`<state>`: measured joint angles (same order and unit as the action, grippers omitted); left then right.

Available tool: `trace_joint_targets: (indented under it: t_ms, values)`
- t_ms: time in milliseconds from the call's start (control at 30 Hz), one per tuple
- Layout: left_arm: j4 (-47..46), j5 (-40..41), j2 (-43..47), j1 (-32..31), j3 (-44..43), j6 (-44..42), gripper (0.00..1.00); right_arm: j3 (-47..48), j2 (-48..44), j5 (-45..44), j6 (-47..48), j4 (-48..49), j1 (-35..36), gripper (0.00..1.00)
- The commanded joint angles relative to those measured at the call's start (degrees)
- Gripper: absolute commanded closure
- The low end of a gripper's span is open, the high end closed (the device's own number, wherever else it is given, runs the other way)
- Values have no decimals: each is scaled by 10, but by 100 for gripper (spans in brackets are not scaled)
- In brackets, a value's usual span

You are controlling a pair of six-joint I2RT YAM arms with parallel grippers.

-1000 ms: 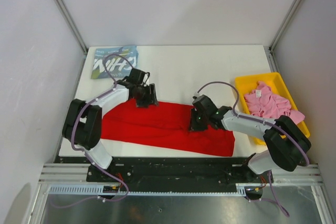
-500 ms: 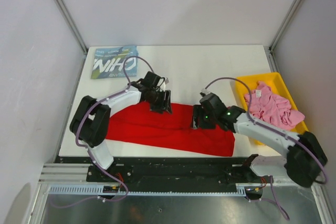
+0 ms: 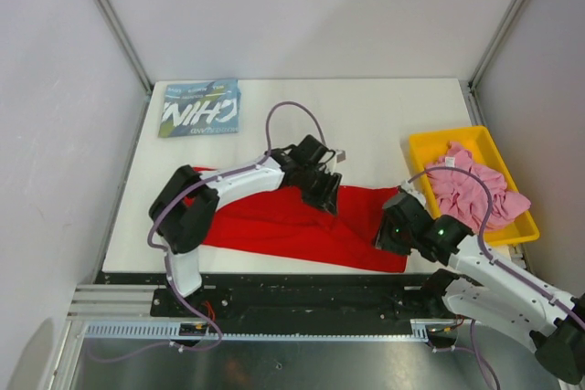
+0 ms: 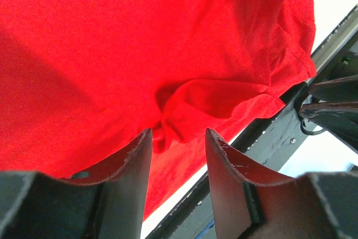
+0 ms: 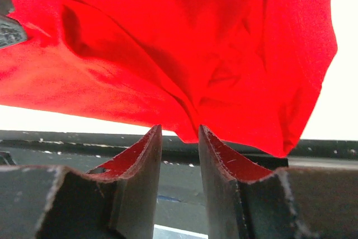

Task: Fold and stack the t-shirts
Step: Fold the other side of the tshirt into a rectangle

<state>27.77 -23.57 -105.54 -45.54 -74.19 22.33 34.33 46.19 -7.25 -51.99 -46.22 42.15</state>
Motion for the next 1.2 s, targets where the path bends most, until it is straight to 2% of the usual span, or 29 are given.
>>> trace_joint_targets:
  t_ms: [0, 700, 967, 1167]
  values:
    - [-2, -23, -29, -33, -45, -11, 53, -19, -17, 1, -56, -30, 13, 63]
    - [-1, 19, -49, -53, -48, -10, 52, -70, 12, 40, -74, 39, 29, 63]
    - [1, 30, -55, -54, -50, -11, 53, -74, 21, 40, -75, 50, 31, 72]
    - [0, 21, -56, -55, -51, -7, 63, -74, 24, 43, -77, 51, 33, 78]
